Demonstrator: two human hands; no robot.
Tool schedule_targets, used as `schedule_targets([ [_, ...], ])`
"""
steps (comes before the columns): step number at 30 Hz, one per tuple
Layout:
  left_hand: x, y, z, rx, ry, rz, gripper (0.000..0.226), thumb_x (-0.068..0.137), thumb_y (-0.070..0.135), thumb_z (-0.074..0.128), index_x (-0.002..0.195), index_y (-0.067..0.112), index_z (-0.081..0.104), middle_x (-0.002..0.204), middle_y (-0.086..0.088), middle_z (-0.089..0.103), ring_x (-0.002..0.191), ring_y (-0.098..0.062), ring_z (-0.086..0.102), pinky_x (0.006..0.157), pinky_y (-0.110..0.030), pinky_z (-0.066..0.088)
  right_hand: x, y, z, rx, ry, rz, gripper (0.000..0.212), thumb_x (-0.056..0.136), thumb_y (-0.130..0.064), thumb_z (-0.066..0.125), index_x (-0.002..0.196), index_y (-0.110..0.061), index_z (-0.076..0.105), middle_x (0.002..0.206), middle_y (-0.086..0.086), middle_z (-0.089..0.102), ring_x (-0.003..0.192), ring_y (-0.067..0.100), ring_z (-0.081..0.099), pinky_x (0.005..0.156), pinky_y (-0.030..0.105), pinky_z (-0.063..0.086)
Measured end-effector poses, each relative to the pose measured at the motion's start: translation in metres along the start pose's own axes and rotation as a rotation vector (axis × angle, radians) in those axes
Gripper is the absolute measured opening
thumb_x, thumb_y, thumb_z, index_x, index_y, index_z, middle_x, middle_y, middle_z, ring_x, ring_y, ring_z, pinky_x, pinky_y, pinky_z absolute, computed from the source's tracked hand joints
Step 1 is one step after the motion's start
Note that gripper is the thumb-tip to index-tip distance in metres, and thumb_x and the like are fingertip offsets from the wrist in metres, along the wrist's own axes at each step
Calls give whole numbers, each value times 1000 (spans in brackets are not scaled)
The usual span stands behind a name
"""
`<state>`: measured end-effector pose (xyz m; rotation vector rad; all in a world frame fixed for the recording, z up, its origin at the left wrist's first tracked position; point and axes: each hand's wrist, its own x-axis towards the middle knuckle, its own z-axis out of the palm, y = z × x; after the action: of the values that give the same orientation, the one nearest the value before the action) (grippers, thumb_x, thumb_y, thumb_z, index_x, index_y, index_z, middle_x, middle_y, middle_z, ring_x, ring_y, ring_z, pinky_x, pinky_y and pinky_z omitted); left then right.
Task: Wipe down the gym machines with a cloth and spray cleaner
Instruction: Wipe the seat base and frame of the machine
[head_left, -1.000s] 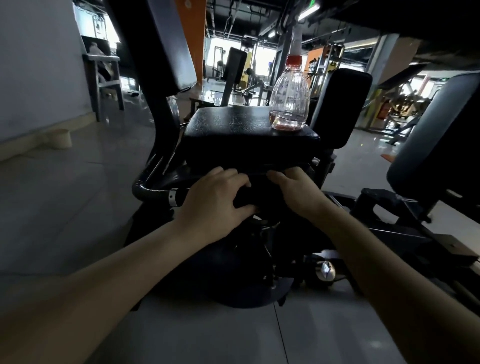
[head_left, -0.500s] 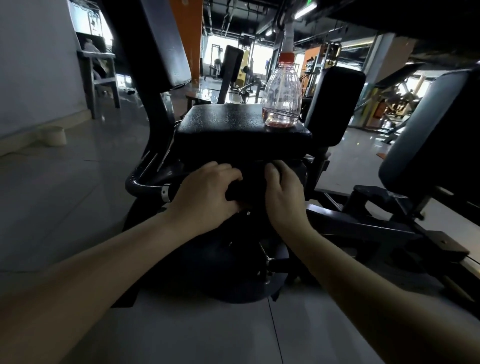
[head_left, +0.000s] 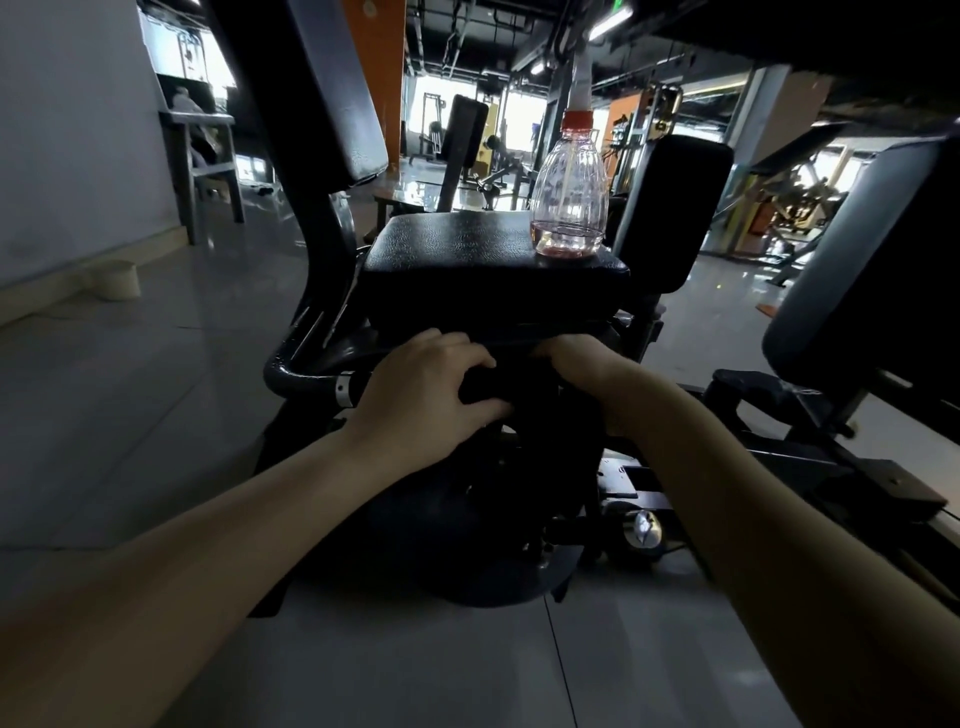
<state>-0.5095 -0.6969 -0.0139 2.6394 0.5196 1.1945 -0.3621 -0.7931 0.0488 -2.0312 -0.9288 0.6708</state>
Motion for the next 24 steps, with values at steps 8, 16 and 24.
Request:
schedule_targets([
  [8, 8, 3, -4, 93, -24, 4, 49, 68, 55, 63, 98, 20, 80, 89, 2, 74, 88, -26, 67, 84, -37, 43, -16, 35, 40, 834, 244, 102, 36, 101, -33, 37, 93, -11, 64, 78, 7, 64, 73, 22, 61, 67, 34, 49],
  [16, 6, 2, 1, 108, 36, 41, 46, 68, 63, 69, 76, 17, 72, 74, 2, 65, 77, -26, 63, 72, -36, 42, 17, 12, 18, -662, 434, -509, 37, 103, -35, 41, 90, -8, 63, 96, 21, 68, 89, 41, 64, 70, 36, 46],
  [24, 2, 2, 4, 69, 72, 4, 45, 71, 53, 79, 98, 16, 80, 89, 1, 74, 87, -26, 66, 81, -38, 48, 20, -7, 0, -130, -88, -46, 21, 102, -16, 49, 84, -17, 60, 83, -1, 59, 71, 11, 57, 57, 17, 47],
])
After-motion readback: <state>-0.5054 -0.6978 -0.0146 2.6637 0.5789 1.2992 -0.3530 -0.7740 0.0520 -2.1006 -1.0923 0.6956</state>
